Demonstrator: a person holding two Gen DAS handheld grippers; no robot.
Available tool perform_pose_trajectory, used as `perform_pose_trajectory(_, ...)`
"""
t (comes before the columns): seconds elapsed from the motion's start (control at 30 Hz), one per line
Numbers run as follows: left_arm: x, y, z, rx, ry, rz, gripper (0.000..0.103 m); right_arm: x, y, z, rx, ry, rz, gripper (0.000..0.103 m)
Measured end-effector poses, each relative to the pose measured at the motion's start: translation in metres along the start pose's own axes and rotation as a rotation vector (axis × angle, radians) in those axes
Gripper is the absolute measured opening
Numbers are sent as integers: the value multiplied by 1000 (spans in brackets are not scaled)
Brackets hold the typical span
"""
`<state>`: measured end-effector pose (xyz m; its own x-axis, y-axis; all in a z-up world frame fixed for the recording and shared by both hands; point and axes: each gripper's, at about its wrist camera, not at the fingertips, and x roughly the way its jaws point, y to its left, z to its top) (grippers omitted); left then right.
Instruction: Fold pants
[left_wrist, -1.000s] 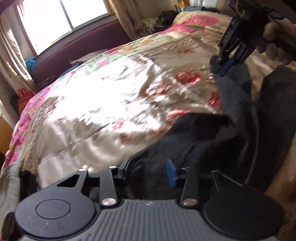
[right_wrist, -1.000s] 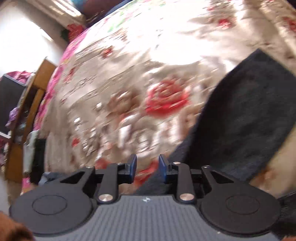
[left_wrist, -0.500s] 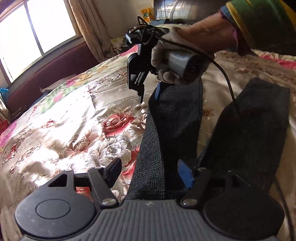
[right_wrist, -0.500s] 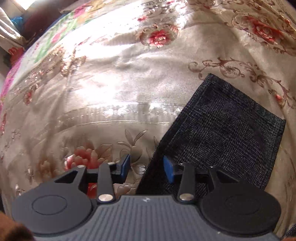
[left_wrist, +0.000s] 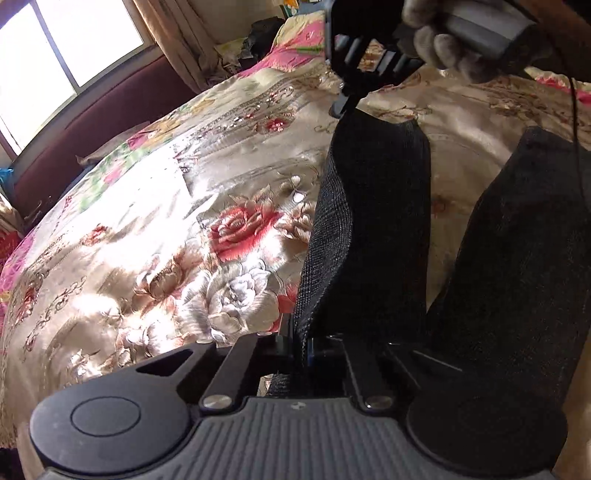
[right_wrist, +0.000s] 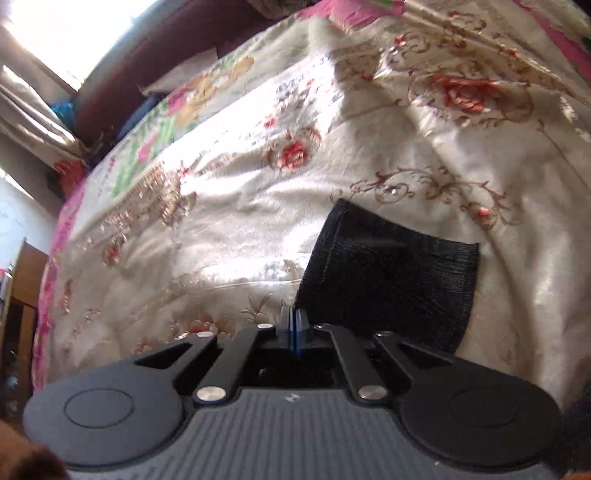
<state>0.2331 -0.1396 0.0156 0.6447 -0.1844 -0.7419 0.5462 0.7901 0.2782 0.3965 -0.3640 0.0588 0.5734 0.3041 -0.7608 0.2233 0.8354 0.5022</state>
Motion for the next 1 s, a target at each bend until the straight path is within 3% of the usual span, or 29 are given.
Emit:
perform_pose_trajectory(0.13, -36, -6, 5, 28, -63, -56, 22, -99, -29, -24, 85, -116, 69, 2)
perform_pose_trajectory(0.27, -72, -39, 5, 113, -111, -137, 22, -174, -82, -82, 198, -215, 56, 2)
perform_pose_trajectory(0.33, -67, -66, -3, 182, -92, -182, 22, -176, -122, -118, 287, -196, -23, 2)
perform_pose_trajectory(0.43, -36, -106, -23, 246, -1, -254, 22, -145, -183, -165, 408, -139, -124, 3)
perform_pose_trajectory(0.53, -20, -138, -42, 360, 35, -229, 21, -133, -203, -182, 392, -108, -215, 9)
perform_pose_trajectory(0.63, -23, -143, -43, 403, 25, -216, 21, -148, -187, -180, 220, -168, -279, 9)
perform_pose_trajectory(0.7, -23, -143, -41, 407, 30, -220, 21, -154, -163, -180, 9, -180, -349, 10)
perform_pose_trajectory(0.77, -22, -144, -40, 410, 29, -219, 21, -151, -141, -183, -176, -189, -355, 13)
perform_pose_trajectory(0.83, -22, -145, -42, 421, 17, -213, 21, -139, -119, -189, -370, -176, -371, 37)
perform_pose_trajectory(1.0, -21, -148, -44, 432, -9, -210, 21, -83, -94, -215, -786, -136, -483, 39)
